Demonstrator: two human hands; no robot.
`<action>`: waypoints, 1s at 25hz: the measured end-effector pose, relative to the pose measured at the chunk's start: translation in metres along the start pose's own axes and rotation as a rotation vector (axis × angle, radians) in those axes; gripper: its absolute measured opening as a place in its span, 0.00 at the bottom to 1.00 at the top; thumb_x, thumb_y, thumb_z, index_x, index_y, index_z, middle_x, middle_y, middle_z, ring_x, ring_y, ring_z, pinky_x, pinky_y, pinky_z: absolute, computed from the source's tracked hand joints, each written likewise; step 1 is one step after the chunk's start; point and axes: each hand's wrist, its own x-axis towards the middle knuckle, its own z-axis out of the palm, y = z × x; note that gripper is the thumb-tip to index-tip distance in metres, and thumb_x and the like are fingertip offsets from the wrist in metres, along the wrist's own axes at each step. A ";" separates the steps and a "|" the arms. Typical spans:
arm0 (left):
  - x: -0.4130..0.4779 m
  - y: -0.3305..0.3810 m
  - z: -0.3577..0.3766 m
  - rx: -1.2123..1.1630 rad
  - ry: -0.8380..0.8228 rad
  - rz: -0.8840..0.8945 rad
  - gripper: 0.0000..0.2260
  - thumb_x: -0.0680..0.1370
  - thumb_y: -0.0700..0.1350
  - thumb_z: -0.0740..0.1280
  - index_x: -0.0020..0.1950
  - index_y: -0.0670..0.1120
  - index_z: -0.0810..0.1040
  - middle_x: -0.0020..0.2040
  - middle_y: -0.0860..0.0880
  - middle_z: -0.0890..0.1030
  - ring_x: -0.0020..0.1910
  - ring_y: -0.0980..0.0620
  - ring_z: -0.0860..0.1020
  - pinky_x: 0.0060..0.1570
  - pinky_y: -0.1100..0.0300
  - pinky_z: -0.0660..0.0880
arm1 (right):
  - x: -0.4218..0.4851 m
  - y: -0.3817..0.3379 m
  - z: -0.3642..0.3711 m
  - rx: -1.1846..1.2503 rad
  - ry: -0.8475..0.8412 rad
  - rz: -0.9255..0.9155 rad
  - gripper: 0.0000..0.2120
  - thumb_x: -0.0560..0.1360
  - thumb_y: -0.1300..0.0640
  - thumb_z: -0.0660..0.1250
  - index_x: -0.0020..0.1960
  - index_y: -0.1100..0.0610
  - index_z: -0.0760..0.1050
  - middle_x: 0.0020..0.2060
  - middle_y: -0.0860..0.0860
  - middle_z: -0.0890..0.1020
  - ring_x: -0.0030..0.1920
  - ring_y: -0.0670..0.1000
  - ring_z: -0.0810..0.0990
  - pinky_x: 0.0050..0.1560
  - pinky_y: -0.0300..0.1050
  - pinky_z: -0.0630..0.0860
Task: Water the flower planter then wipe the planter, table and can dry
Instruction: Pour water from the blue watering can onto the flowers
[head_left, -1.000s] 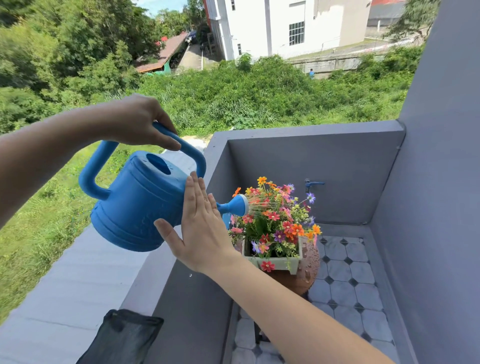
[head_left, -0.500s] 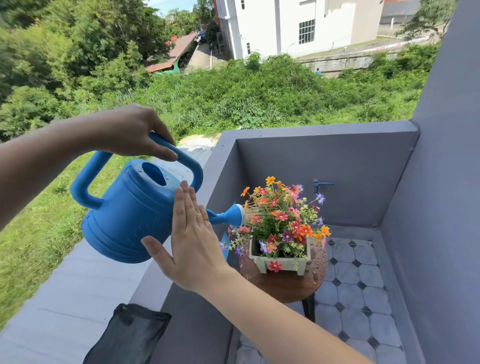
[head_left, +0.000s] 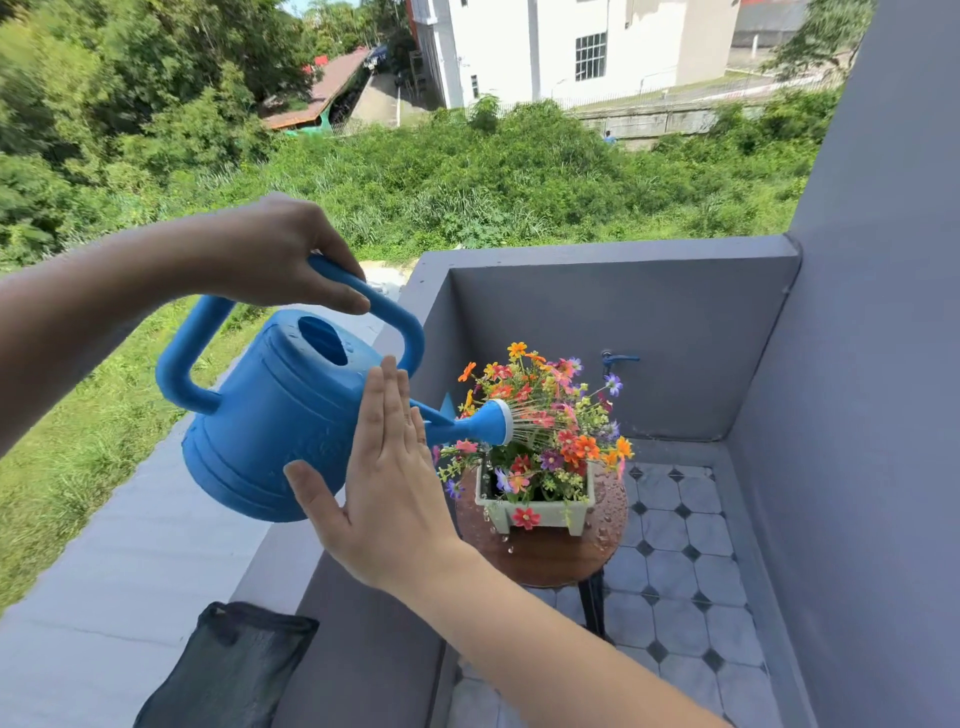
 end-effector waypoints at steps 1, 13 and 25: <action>0.001 0.000 -0.001 0.000 0.018 -0.007 0.12 0.70 0.54 0.72 0.50 0.50 0.84 0.33 0.51 0.81 0.29 0.54 0.73 0.29 0.61 0.66 | 0.003 0.000 -0.002 0.014 0.007 0.005 0.42 0.76 0.36 0.47 0.74 0.59 0.30 0.76 0.52 0.33 0.75 0.46 0.30 0.75 0.46 0.35; -0.016 -0.002 0.002 0.061 0.008 -0.040 0.13 0.69 0.54 0.73 0.49 0.50 0.85 0.28 0.57 0.77 0.29 0.57 0.72 0.29 0.62 0.65 | 0.001 -0.007 0.020 -0.028 0.066 -0.139 0.41 0.74 0.36 0.43 0.76 0.61 0.35 0.76 0.54 0.36 0.74 0.47 0.29 0.74 0.44 0.32; -0.002 0.008 0.000 -0.024 0.099 -0.091 0.15 0.71 0.53 0.71 0.52 0.46 0.84 0.34 0.52 0.79 0.31 0.53 0.72 0.29 0.61 0.66 | 0.027 0.020 0.020 -0.428 0.341 -0.111 0.42 0.76 0.35 0.47 0.75 0.65 0.38 0.77 0.60 0.47 0.76 0.56 0.42 0.76 0.52 0.43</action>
